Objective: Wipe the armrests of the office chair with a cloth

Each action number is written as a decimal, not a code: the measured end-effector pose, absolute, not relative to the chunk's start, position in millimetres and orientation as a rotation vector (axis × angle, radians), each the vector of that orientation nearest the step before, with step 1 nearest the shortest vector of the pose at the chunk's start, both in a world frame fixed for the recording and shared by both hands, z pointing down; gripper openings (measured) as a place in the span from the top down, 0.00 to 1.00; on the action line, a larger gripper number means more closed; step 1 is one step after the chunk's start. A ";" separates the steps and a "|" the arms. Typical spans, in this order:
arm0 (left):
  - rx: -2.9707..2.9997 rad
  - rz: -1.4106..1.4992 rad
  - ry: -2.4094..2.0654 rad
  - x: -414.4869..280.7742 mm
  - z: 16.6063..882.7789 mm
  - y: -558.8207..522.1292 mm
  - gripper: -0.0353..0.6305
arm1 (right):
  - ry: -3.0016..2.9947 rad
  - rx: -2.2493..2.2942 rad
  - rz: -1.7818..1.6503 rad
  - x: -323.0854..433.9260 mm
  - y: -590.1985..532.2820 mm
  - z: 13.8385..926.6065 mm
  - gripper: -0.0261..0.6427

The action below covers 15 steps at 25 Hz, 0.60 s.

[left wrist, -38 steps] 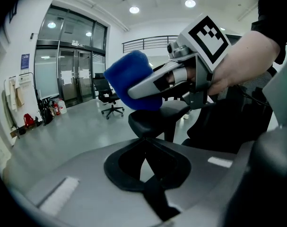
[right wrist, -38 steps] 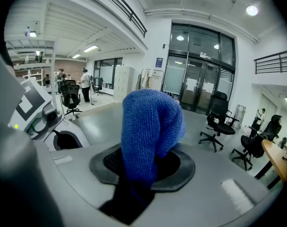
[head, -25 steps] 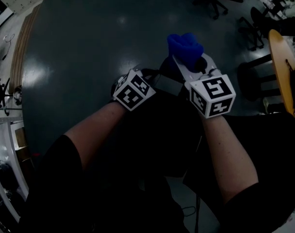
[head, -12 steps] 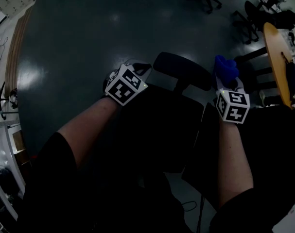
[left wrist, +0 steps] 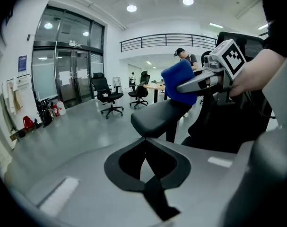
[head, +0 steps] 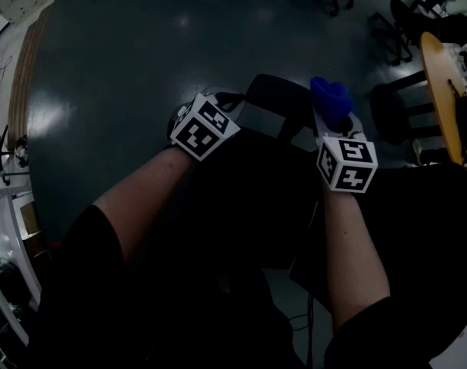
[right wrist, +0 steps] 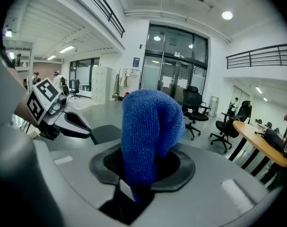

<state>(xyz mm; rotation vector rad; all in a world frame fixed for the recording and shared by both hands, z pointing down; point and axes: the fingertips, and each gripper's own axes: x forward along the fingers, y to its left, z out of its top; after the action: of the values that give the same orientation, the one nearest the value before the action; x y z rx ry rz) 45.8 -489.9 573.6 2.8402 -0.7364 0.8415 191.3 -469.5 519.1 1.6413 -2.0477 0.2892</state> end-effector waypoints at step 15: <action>2.812 0.808 -0.740 46.7 578.3 -481.5 0.92 | -2.212 1.469 0.289 78.3 -488.7 518.0 0.76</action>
<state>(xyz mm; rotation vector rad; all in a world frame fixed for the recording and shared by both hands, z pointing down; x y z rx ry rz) 46.7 -481.5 578.3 2.8124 -0.7404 0.8082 78.3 -488.7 518.0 1.4689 -2.2125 0.2895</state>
